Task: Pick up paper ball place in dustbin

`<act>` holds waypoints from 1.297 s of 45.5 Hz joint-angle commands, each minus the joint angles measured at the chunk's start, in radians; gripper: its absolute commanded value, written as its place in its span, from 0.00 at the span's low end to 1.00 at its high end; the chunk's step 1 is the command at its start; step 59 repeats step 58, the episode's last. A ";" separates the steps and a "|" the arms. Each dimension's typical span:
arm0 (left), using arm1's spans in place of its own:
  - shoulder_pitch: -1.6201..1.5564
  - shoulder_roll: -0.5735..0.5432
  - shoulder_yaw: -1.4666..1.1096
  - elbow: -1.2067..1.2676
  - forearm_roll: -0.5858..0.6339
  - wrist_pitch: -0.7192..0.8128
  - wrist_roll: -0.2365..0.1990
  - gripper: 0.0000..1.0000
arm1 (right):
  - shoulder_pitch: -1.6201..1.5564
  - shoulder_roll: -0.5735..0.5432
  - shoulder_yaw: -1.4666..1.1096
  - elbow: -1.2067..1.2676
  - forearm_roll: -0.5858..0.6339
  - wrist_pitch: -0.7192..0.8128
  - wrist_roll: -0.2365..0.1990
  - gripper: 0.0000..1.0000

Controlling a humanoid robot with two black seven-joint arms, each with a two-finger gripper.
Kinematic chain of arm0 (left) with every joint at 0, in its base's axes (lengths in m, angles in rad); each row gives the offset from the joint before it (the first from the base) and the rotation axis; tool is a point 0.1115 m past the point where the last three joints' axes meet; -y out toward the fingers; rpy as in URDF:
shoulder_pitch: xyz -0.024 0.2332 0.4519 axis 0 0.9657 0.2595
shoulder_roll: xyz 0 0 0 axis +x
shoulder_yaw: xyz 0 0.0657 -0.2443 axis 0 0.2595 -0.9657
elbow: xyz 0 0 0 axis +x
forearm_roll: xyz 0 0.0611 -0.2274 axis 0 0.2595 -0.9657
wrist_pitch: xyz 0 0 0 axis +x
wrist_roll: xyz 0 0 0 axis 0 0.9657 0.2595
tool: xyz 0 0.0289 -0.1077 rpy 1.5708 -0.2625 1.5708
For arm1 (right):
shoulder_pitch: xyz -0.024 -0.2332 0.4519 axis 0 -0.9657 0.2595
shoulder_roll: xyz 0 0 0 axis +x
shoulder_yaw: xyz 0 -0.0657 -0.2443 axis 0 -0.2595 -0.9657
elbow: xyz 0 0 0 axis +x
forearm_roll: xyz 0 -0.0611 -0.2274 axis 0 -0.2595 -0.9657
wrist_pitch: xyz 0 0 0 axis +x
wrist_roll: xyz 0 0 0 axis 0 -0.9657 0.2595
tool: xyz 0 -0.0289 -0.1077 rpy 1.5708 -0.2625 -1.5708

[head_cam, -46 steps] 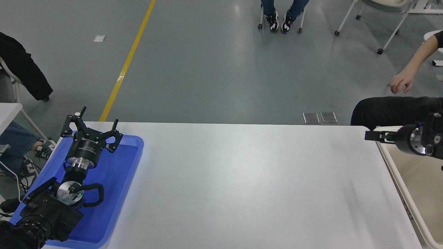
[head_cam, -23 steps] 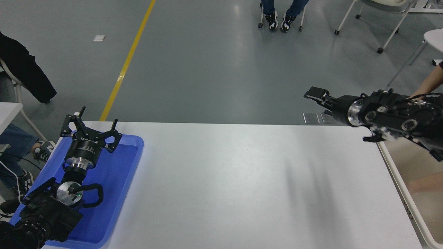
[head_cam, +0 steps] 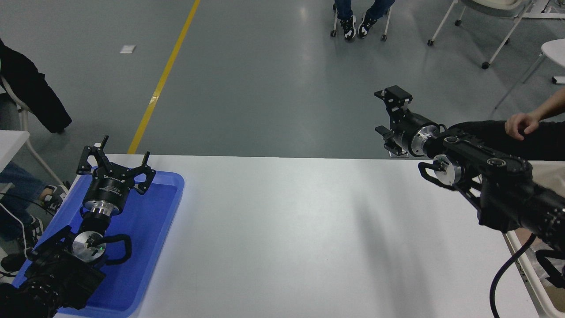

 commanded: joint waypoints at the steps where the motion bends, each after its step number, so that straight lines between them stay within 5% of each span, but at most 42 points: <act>1: 0.000 0.000 0.000 0.000 0.000 0.000 0.001 1.00 | -0.118 0.012 0.173 -0.032 0.199 0.075 0.013 1.00; 15: 0.000 0.000 0.000 0.000 0.000 0.000 -0.001 1.00 | -0.252 0.021 0.325 -0.034 0.243 0.328 0.042 1.00; 59: 0.002 0.002 0.000 0.000 0.000 0.000 -0.001 1.00 | -0.345 0.018 0.337 -0.203 0.243 0.506 0.050 1.00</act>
